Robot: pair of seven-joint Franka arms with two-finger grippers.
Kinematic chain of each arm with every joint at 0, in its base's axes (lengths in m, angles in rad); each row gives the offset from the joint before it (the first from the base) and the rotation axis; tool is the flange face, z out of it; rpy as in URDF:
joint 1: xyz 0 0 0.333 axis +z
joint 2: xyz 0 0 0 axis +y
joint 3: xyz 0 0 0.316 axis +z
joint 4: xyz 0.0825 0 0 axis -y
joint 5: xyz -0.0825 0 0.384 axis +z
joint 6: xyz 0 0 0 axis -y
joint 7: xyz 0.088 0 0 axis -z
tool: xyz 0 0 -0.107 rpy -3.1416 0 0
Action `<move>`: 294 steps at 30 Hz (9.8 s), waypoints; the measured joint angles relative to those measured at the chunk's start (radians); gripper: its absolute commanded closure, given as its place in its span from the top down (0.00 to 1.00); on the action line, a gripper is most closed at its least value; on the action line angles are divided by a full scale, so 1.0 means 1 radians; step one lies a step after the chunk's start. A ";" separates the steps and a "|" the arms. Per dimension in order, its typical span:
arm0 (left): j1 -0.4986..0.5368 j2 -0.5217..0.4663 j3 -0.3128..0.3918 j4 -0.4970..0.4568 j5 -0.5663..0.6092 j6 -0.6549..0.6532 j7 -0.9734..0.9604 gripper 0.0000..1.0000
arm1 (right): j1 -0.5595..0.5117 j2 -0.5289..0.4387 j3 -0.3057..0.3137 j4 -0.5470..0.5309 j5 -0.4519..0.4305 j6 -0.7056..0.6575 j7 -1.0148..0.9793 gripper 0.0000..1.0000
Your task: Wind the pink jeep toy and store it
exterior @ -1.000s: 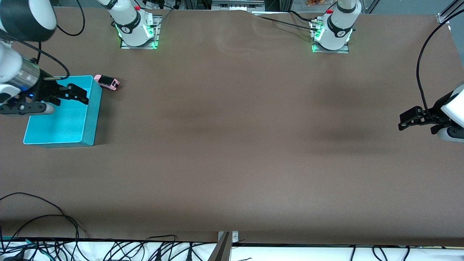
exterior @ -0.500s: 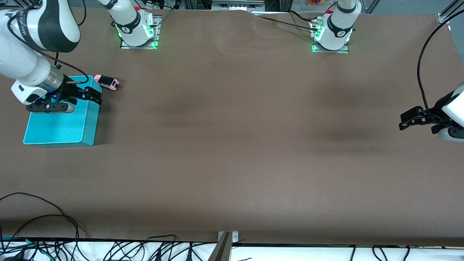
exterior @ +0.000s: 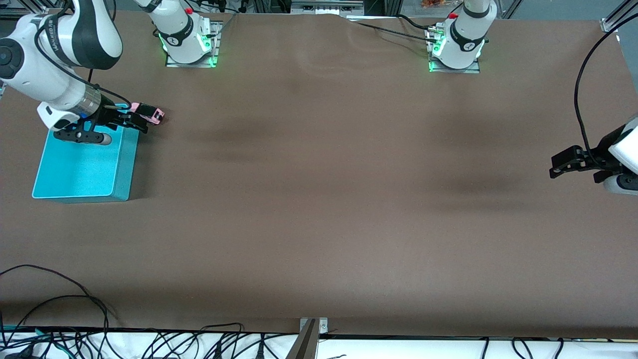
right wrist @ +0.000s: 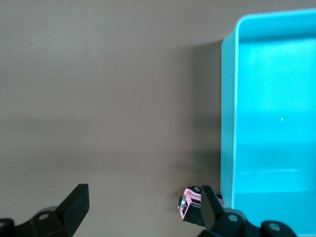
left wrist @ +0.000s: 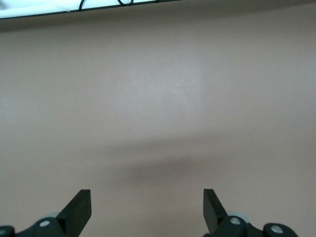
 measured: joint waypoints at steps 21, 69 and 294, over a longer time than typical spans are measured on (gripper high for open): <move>0.000 0.000 0.000 0.000 0.000 -0.004 0.000 1.00 | -0.011 -0.024 0.001 -0.201 0.000 0.152 0.588 1.00; 0.000 0.000 0.000 0.000 0.000 -0.004 0.000 1.00 | -0.187 -0.051 0.000 -0.467 -0.011 0.390 0.888 1.00; 0.000 0.000 0.000 -0.004 0.000 -0.004 0.000 1.00 | -0.342 0.476 -0.179 0.151 -0.453 0.255 -0.065 0.00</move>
